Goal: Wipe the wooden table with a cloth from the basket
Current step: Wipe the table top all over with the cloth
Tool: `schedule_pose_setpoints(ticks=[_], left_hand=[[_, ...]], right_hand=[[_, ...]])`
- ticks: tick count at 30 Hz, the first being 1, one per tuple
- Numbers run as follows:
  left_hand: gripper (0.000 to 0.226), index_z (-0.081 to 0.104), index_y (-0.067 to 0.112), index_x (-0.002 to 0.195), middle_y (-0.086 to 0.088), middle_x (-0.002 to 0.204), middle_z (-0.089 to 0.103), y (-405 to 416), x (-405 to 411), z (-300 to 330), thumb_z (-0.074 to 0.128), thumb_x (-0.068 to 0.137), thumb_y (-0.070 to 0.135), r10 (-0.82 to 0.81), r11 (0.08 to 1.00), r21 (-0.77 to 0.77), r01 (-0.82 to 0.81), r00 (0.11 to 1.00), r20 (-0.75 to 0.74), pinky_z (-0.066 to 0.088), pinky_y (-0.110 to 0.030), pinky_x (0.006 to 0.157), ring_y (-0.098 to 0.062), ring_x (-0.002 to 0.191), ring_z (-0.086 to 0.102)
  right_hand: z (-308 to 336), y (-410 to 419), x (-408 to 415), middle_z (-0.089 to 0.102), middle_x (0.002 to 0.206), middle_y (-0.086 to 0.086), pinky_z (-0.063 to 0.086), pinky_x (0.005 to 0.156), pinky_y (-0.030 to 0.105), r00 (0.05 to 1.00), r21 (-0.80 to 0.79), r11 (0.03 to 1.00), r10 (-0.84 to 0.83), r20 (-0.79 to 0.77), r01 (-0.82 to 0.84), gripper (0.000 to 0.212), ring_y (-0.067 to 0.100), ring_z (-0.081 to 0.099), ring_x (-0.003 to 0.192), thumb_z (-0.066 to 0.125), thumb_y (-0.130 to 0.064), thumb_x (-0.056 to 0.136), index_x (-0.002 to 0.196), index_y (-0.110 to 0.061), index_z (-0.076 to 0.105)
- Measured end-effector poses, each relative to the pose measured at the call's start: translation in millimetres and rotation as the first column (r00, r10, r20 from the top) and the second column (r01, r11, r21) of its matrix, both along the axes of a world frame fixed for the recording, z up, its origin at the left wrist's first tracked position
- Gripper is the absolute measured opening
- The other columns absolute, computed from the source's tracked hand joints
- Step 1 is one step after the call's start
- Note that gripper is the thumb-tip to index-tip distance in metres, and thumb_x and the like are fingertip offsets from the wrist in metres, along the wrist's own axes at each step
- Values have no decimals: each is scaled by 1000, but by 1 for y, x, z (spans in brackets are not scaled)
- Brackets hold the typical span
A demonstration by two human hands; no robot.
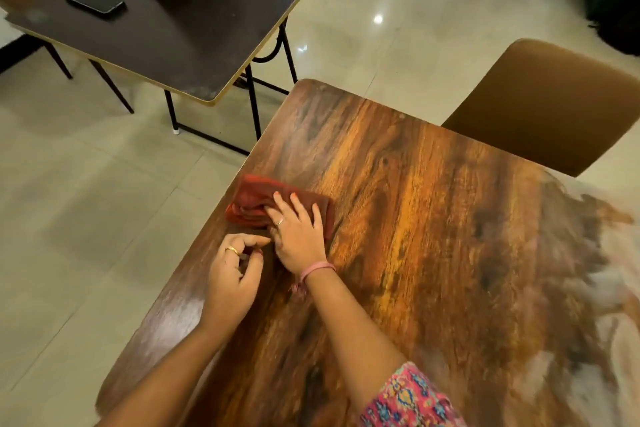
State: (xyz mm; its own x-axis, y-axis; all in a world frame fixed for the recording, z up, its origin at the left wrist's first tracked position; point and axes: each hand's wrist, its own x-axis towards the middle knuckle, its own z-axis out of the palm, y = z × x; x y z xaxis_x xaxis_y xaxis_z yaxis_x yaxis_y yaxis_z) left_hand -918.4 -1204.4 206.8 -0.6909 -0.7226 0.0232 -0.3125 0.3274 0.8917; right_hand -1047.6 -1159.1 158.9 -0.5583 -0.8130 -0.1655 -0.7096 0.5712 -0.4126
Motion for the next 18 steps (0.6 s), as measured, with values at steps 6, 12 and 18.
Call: schedule_pose_setpoints(ticks=[6,12,18], left_hand=[[40,57,38,91,8,100,58,-10,53,6,52,90,-2,29,998,64,-28,999,-15,50,-32,86,-10,95,60],[37,57,36,90,4,99,59,-34,97,4,51,89,-1,-31,989,143,32,999,-10,51,-41,91,-18,97,61],[36,58,37,91,-3,103,63,-74,163,-1,53,89,1,-170,967,195,162,985,25,48,-19,77,-14,91,61]], right_hand=[[1,41,114,27,155,-12,8,116,51,999,6,1000,3,44,-3,41,18,17,146,35,-33,97,134,-28,50],[2,48,189,50,140,-15,39,100,50,979,72,976,-202,-40,204,39,16,48,129,38,-38,85,115,-36,64],[-1,26,257,39,149,-12,17,109,47,904,49,903,-425,-50,427,43,18,33,140,32,-35,90,127,-34,55]])
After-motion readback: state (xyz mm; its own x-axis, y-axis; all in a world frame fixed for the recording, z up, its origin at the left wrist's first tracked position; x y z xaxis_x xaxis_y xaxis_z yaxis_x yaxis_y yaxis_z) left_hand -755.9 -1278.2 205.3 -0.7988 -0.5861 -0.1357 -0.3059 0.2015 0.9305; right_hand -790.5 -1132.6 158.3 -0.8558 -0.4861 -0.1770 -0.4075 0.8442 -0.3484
